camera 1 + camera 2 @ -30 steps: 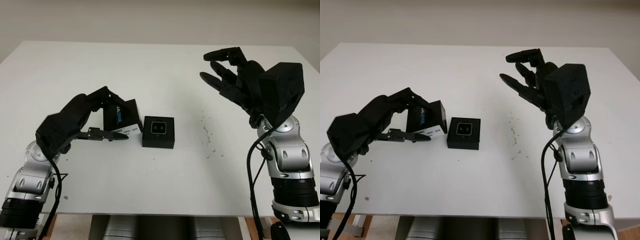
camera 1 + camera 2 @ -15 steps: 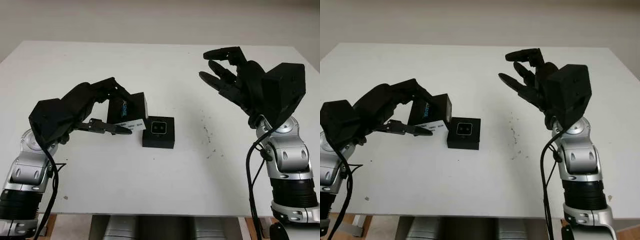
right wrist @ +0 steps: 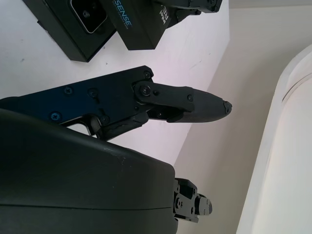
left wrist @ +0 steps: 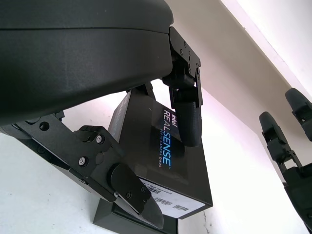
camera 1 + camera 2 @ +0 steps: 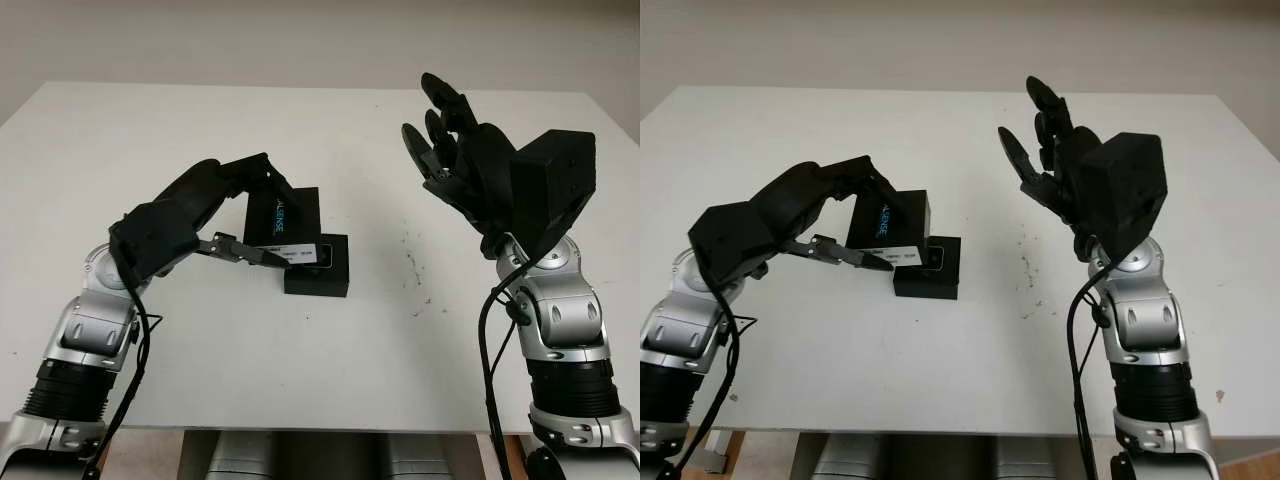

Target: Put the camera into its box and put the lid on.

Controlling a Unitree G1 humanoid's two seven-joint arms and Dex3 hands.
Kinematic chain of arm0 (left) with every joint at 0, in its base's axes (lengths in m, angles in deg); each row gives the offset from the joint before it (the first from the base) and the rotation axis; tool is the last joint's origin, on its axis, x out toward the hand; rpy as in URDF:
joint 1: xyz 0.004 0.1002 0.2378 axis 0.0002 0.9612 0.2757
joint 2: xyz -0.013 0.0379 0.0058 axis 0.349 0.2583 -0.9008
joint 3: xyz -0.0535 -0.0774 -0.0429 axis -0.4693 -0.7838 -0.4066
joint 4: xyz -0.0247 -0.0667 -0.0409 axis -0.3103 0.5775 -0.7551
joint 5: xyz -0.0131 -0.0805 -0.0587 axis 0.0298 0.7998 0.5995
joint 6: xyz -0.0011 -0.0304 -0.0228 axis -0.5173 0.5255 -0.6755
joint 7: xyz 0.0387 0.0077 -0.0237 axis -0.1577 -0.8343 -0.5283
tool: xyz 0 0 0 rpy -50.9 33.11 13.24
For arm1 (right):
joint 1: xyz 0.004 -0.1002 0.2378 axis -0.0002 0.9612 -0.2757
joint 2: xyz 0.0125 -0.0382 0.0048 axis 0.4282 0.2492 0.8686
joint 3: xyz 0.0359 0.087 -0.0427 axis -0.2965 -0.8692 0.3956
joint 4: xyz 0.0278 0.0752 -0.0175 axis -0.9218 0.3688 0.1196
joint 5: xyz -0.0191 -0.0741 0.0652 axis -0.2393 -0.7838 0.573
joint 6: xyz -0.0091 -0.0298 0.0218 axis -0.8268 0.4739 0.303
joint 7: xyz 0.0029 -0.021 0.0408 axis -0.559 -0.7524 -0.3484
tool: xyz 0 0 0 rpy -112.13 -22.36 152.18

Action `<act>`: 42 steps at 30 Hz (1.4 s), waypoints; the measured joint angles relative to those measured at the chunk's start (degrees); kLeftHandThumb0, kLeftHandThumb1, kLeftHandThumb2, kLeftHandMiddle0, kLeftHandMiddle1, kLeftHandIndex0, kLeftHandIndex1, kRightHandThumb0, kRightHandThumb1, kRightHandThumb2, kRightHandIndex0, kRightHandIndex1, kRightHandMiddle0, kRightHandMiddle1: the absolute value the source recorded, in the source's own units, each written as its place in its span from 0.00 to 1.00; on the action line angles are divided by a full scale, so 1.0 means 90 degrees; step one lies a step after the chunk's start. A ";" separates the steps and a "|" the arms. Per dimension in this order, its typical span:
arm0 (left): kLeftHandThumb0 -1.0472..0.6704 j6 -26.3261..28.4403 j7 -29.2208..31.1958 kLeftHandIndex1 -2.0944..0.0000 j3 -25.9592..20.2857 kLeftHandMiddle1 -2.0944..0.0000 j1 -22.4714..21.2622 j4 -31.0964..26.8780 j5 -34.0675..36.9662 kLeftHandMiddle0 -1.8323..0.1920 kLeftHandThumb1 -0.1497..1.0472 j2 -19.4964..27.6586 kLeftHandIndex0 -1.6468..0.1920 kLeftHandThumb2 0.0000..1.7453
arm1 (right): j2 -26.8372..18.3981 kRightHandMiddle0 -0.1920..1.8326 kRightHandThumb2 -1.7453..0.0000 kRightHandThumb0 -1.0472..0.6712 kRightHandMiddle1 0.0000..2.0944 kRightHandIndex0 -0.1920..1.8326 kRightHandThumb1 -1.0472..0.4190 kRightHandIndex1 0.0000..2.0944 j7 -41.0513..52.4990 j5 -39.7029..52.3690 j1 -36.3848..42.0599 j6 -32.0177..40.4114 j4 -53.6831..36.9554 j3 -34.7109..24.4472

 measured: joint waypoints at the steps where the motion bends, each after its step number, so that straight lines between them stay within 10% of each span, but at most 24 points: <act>1: 0.51 0.0002 -0.0026 0.33 0.0014 0.26 -0.0002 0.0000 -0.0039 0.67 0.95 -0.0030 0.72 0.03 | 0.0007 0.00 0.68 0.19 0.00 0.00 0.00 0.00 -0.0018 -0.0005 0.0000 0.0005 0.0000 0.0002; 42: 0.53 0.0292 -0.0253 0.32 0.0439 0.25 0.0001 0.0108 -0.0653 0.68 0.94 -0.0476 0.74 0.03 | 0.0163 0.00 0.70 0.19 0.02 0.00 0.00 0.00 -0.0058 0.0062 0.0121 -0.0104 0.0029 -0.0015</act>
